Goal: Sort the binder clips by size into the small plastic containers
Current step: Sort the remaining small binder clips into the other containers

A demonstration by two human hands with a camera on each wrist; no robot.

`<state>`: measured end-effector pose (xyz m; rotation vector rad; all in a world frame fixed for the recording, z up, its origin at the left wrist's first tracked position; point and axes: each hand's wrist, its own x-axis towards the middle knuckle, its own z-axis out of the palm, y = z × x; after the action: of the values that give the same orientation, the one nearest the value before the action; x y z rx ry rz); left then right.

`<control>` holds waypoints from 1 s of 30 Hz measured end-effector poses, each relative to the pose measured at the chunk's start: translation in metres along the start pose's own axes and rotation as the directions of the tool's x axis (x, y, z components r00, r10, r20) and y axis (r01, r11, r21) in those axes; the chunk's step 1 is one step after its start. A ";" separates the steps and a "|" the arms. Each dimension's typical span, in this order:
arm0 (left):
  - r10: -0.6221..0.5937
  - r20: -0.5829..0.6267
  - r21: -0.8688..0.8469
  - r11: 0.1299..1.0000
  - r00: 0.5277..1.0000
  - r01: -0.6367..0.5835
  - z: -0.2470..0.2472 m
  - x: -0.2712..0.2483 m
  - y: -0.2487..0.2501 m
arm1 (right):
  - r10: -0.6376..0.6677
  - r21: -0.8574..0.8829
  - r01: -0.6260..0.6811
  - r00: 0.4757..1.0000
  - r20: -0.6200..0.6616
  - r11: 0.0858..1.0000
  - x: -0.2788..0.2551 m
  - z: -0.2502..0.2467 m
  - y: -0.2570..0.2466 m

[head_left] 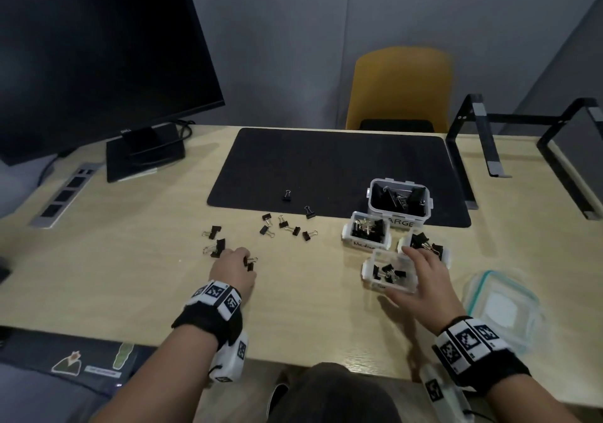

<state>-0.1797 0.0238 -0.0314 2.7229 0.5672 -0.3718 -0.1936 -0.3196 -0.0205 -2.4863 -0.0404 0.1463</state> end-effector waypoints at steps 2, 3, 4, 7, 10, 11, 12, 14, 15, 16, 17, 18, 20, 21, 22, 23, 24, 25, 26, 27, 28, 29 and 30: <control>0.008 -0.003 -0.022 1.000 1.000 -0.008 0.001 0.002 0.000 | 0.005 -0.001 -0.005 1.000 -0.005 1.000 0.001 0.003 0.004; 0.011 -0.002 -0.032 0.999 1.000 -0.011 0.001 0.002 0.000 | 0.010 0.003 -0.010 1.000 -0.005 1.000 0.001 0.005 0.005; 0.015 -0.003 -0.042 0.999 1.000 -0.015 0.001 0.003 0.001 | 0.017 0.011 -0.017 1.000 -0.004 1.000 0.001 0.006 0.006; 0.020 -0.006 -0.062 0.998 1.000 -0.020 0.000 0.003 0.003 | 0.022 0.025 -0.022 1.000 0.005 0.999 0.001 0.005 0.007; 0.026 -0.006 -0.090 0.996 1.000 -0.027 0.002 0.003 0.005 | 0.005 0.023 -0.005 1.000 0.013 1.000 0.002 0.004 0.010; 0.030 -0.005 -0.100 0.995 1.000 -0.031 0.002 0.003 0.006 | 0.003 0.026 -0.004 1.000 0.016 1.000 0.002 0.004 0.011; 0.035 -0.008 -0.108 0.993 0.999 -0.036 0.003 0.003 0.007 | 0.001 0.028 -0.001 1.000 0.017 1.000 0.002 0.004 0.012; 0.039 -0.025 -0.121 0.992 0.999 -0.042 0.003 0.002 0.010 | -0.014 0.023 0.014 1.000 0.012 1.000 0.003 0.003 0.012; 0.039 -0.039 -0.127 0.991 0.998 -0.044 0.004 0.001 0.012 | -0.022 0.016 0.021 1.000 0.009 1.000 0.002 0.003 0.012; 0.037 -0.054 -0.133 0.990 0.998 -0.044 0.005 0.001 0.013 | -0.030 0.008 0.029 1.000 0.008 1.000 0.002 0.003 0.012; 0.034 -0.068 -0.139 0.989 0.997 -0.044 0.006 0.001 0.015 | -0.039 -0.002 0.039 0.999 0.008 0.999 0.001 0.002 0.011; 0.034 -0.080 -0.144 0.988 0.996 -0.045 0.006 0.001 0.016 | -0.051 -0.011 0.051 0.999 0.006 0.999 0.001 0.002 0.011; 0.039 -0.104 -0.150 0.987 0.994 -0.054 0.009 0.001 0.017 | -0.072 -0.027 0.072 0.997 0.000 0.997 0.001 0.002 0.010; 0.043 -0.114 -0.155 0.986 0.993 -0.061 0.009 0.002 0.018 | -0.081 -0.034 0.081 0.997 -0.001 0.996 0.001 0.001 0.010; 0.046 -0.121 -0.161 0.985 0.992 -0.065 0.010 0.002 0.018 | -0.087 -0.041 0.087 0.996 0.001 0.995 0.001 0.001 0.010; 0.045 -0.124 -0.167 0.984 0.991 -0.065 0.011 0.002 0.018 | -0.089 -0.047 0.089 0.996 0.002 0.995 0.001 0.001 0.010; 0.042 -0.124 -0.166 0.984 0.991 -0.062 0.011 0.002 0.019 | -0.090 -0.052 0.090 0.996 0.004 0.995 0.001 0.001 0.010; 0.040 -0.124 -0.164 0.985 0.991 -0.061 0.010 0.002 0.020 | -0.089 -0.056 0.089 0.996 0.006 0.994 0.001 0.001 0.011; 0.039 -0.120 -0.165 0.985 0.992 -0.059 0.010 0.002 0.021 | -0.086 -0.058 0.086 0.996 0.008 0.995 0.001 0.001 0.012; 0.039 -0.111 -0.174 0.983 0.993 -0.058 0.010 0.002 0.022 | -0.084 -0.059 0.085 0.996 0.010 0.995 0.001 0.001 0.012; 0.043 -0.098 -0.178 0.982 0.994 -0.060 0.009 0.003 0.022 | -0.082 -0.057 0.082 0.997 0.012 0.995 0.001 0.002 0.012; 0.052 -0.089 -0.171 0.983 0.995 -0.067 0.010 0.004 0.023 | -0.077 -0.054 0.077 0.997 0.013 0.996 0.002 0.002 0.012; 0.061 -0.083 -0.148 0.986 0.995 -0.073 0.010 0.005 0.025 | -0.073 -0.051 0.073 0.997 0.014 0.996 0.002 0.002 0.013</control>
<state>-0.1666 0.0005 -0.0350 2.6118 0.5016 -0.1977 -0.1922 -0.3285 -0.0300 -2.5317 -0.1416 0.1308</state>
